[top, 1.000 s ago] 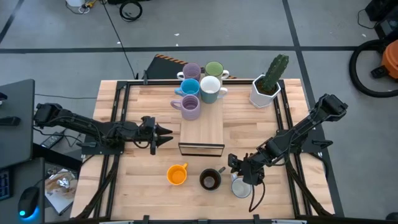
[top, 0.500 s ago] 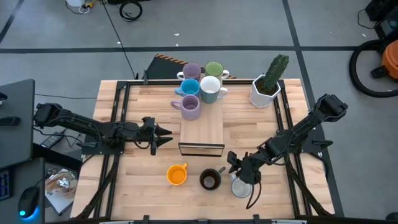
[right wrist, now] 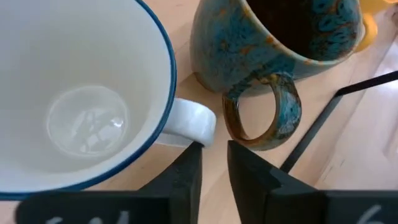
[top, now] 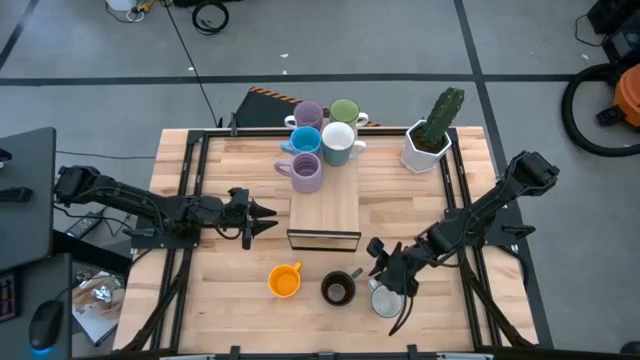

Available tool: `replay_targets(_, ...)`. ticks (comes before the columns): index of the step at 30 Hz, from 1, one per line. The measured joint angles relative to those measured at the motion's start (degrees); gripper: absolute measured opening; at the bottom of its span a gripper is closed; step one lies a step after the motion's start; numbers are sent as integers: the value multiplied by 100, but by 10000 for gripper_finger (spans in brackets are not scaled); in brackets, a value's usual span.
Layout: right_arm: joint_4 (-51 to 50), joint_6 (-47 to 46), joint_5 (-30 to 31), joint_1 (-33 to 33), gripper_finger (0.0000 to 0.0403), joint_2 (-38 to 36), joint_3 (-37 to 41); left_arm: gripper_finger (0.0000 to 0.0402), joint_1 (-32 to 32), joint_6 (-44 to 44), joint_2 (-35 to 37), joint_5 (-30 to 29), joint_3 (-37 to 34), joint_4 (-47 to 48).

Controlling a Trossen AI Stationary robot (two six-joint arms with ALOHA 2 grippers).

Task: Place coffee mugs
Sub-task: Put the light blue mug on the shelf

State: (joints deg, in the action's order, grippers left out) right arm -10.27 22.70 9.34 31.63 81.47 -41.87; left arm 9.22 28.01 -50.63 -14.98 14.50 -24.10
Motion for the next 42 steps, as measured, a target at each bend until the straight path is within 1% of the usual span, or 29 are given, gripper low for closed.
replay_targets(9,-8,-621,9,30,27,0,0,173,0,31,0,0,0,0)
replay_targets(12,-69,-694,22,30,18,0,-1,173,0,34,0,0,0,0)
replay_targets(13,-152,-744,112,30,17,-3,-3,173,0,56,0,0,0,0)
replay_targets(16,-990,-1074,591,30,24,-58,-100,173,0,146,0,0,0,0)
replay_targets(18,-1606,-1339,677,-37,32,-109,-379,173,0,153,0,2,0,0)
replay_targets(22,-2559,-1464,525,-144,46,-122,-809,173,1,149,0,0,0,-2)
replay_targets(27,-3161,-1201,238,-103,66,-120,-1176,173,0,142,0,0,0,0)
replay_targets(30,-3120,-1335,-148,-100,82,-120,-1585,173,0,144,0,0,0,0)
replay_targets(34,-3326,-1598,-432,-257,97,-105,-2205,173,0,144,0,0,0,0)
replay_targets(42,-2876,-1393,-904,-325,98,11,-2286,173,2,138,0,2,0,0)
